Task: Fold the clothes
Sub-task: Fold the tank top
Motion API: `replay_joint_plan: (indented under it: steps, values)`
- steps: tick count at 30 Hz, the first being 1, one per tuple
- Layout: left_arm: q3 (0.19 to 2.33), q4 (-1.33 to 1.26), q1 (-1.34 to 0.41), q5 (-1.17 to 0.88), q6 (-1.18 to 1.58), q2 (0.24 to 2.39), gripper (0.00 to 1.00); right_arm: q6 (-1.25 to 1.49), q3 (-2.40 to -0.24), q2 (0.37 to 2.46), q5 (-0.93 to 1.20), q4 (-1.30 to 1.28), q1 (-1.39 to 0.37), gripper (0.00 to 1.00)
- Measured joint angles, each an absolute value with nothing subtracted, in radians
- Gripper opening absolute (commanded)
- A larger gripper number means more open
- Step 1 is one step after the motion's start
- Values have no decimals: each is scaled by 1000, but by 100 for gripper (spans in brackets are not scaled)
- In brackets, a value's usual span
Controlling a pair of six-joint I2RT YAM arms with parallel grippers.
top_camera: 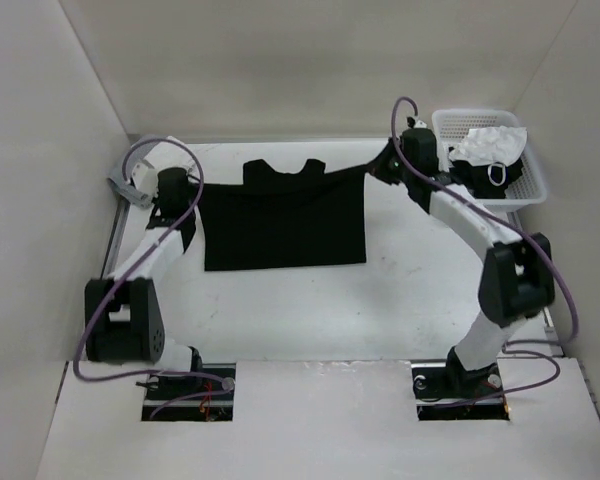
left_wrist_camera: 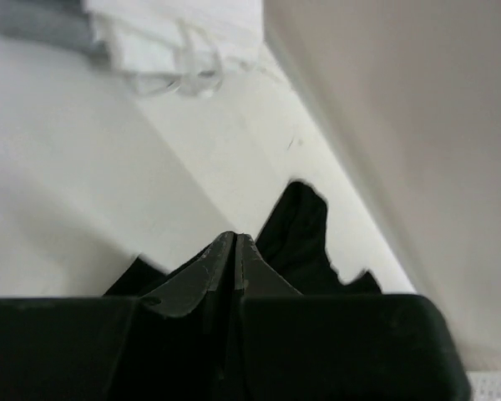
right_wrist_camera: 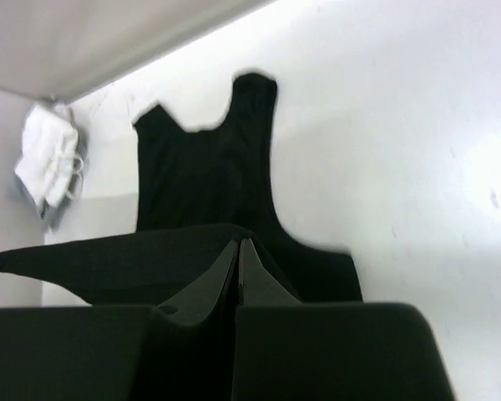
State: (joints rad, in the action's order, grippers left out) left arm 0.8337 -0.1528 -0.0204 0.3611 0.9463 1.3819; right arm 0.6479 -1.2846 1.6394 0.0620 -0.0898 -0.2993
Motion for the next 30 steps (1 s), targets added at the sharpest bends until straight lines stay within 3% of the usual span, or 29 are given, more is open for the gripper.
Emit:
replay_joint_plan:
  steps: [6,7,11,13,17,18,19,22,23,25,30]
  values:
    - [1149,-257,9,351,923,1737,5,636,-1726,2039,114,-98,-256,2]
    - [1200,-266,13,344,918,1795,7,635,-1805,2106,117,-102,-253,7]
    - [1342,-292,19,320,893,1988,24,662,-1972,2288,111,-103,-248,43]
    - [1354,-296,19,310,881,2034,32,685,-1977,2322,112,-105,-247,49]
    - [1288,-337,8,306,847,2001,36,704,-1855,2284,112,-72,-248,49]
    - [1244,-356,0,309,839,1965,36,707,-1791,2248,110,-59,-248,45]
    - [1180,-376,-14,315,831,1911,36,707,-1701,2195,109,-44,-249,39]
    - [952,-433,-91,349,812,1697,35,707,-1433,2015,103,-1,-255,6]
    - [883,-447,-121,360,810,1627,34,709,-1360,1958,100,15,-258,3]
    - [763,-474,-175,363,811,1513,34,713,-1226,1852,95,49,-273,4]
    - [547,-434,-123,324,870,1377,34,712,-1008,1722,88,133,-318,33]
